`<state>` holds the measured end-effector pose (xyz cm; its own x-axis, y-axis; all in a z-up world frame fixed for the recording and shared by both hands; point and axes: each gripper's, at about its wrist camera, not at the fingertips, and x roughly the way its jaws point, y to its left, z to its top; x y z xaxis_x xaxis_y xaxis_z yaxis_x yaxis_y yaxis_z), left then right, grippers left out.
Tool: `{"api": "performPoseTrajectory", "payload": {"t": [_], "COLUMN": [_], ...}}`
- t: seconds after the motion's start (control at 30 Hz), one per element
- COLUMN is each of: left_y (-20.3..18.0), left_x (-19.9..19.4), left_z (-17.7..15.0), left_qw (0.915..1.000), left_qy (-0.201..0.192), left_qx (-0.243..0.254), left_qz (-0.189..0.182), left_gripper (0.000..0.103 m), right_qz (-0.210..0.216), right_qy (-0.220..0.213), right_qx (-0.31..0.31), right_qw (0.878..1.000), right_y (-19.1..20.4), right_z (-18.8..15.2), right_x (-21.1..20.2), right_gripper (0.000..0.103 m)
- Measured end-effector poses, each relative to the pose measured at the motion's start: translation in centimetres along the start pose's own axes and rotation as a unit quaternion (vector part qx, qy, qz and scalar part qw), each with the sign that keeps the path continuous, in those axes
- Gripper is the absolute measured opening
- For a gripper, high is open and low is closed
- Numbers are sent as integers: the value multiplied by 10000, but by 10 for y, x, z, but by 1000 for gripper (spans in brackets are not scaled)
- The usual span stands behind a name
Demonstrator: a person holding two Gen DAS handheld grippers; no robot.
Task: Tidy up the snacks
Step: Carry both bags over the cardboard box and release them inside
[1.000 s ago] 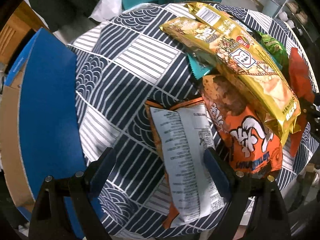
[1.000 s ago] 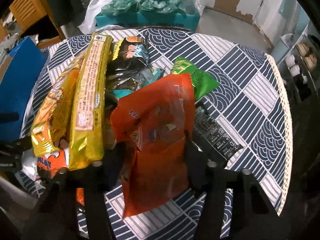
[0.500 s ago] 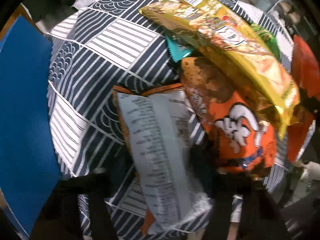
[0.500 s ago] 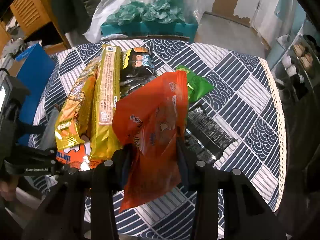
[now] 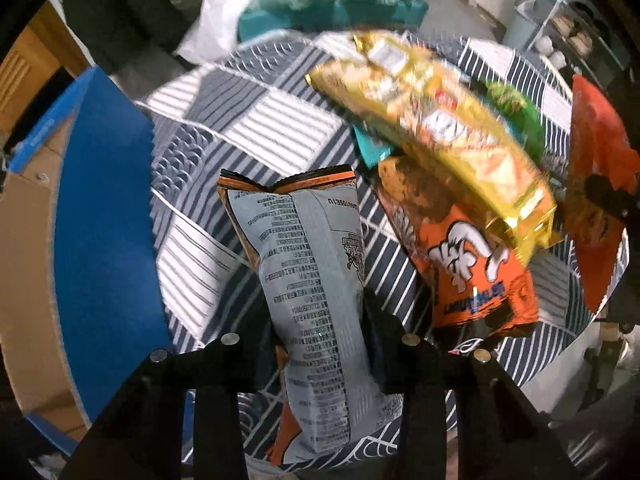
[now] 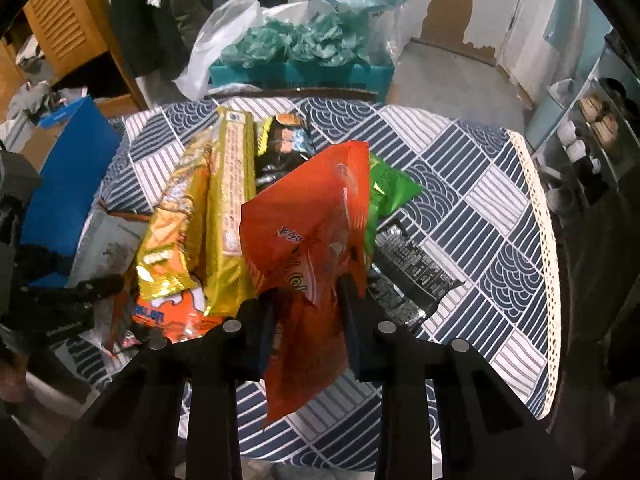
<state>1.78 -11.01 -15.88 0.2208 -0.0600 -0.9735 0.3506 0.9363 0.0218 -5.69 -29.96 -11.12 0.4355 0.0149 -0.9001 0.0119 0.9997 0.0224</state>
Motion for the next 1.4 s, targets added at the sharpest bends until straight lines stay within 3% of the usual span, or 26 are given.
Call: {"api": "performPoseTrajectory", "payload": {"t": [0.1,0.33,0.5,0.83,1.4], "left_y": [3,5,14,40,123], "left_x": [-20,-64,-88,-124,-152], "left_z": [6,-25,-25,-33,-51], "left_qw": [9997,9967,9943,9895,9784], "left_qy": [-251,-792,-1049,-1409,-1816], "left_qx": [6,-2,-55,-250,-821], "left_qz": [12,177,168,222,553], "left_gripper": [39,39,39,39,39], "right_qz": [23,26,66,309,764], "right_qy": [-72,-263,-405,-663,-825], "right_qx": [1,-98,-170,-348,-1031], "right_qw": [10000,9996,9990,9967,9883], "right_y": [3,16,26,60,157], "right_z": [3,11,19,36,70], "right_x": [-6,-20,-31,-54,-72], "right_gripper": [27,27,27,27,27]}}
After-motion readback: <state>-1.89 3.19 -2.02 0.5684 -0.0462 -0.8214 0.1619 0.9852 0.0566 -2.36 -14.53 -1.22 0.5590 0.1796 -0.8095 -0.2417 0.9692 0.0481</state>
